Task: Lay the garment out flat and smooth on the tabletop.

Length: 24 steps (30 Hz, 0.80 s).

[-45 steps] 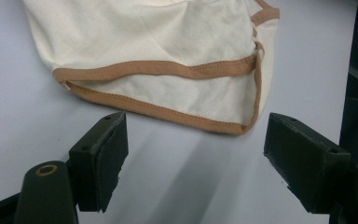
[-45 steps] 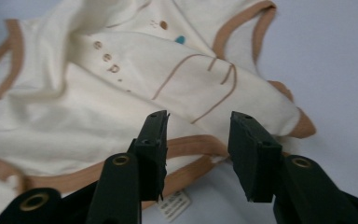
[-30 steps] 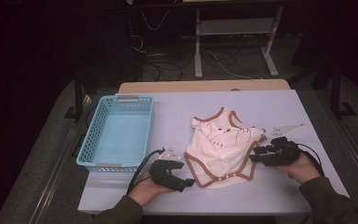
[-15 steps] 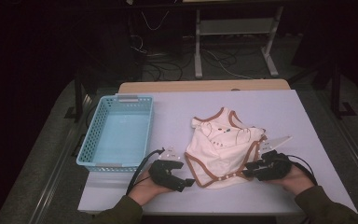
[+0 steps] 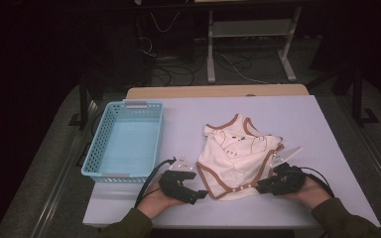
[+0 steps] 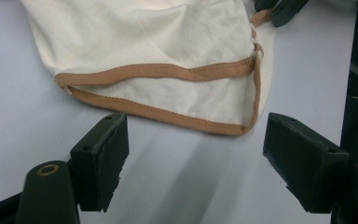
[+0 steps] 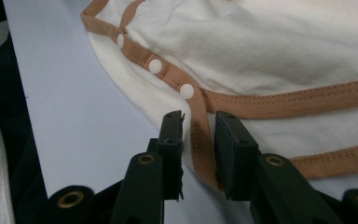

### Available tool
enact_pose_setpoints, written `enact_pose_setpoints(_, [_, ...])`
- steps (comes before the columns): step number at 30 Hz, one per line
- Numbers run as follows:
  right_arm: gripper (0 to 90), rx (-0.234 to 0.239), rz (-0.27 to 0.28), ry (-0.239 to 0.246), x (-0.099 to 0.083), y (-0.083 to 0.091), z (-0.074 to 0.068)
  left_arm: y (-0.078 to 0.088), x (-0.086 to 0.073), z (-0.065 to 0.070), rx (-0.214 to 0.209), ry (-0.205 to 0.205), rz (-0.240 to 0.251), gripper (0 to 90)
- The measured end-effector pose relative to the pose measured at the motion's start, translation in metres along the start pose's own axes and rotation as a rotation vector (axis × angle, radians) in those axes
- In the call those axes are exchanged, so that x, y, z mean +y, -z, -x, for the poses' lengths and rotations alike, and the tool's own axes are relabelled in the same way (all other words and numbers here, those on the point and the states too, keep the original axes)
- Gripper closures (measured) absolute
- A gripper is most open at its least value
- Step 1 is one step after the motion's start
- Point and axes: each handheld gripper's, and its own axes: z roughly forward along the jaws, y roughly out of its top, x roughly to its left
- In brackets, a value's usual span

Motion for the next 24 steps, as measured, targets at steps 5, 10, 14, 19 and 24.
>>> enact_pose_setpoints(5, [79.6, 0.025, -0.014, 0.012, 0.001, -0.002, -0.002, -0.001, 0.001, 0.002, -0.004, -0.005, 0.005, 22.4])
enact_pose_setpoints(10, [86.8, 0.026, -0.027, 0.028, 0.001, -0.004, -0.003, -0.005, 0.006, 0.008, -0.026, -0.017, 0.003, 24.7])
enact_pose_setpoints(14, [87.2, 0.027, -0.028, 0.034, 0.002, -0.004, -0.003, -0.011, 0.014, 0.016, -0.047, -0.034, 0.001, 29.0])
enact_pose_setpoints(19, [87.3, 0.027, -0.029, 0.039, 0.002, -0.004, -0.003, -0.025, 0.023, 0.026, -0.081, -0.063, -0.012, 34.8])
enact_pose_setpoints(24, [87.3, 0.029, -0.029, 0.042, 0.002, -0.004, -0.003, -0.040, 0.029, 0.032, -0.101, -0.088, -0.048, 42.4])
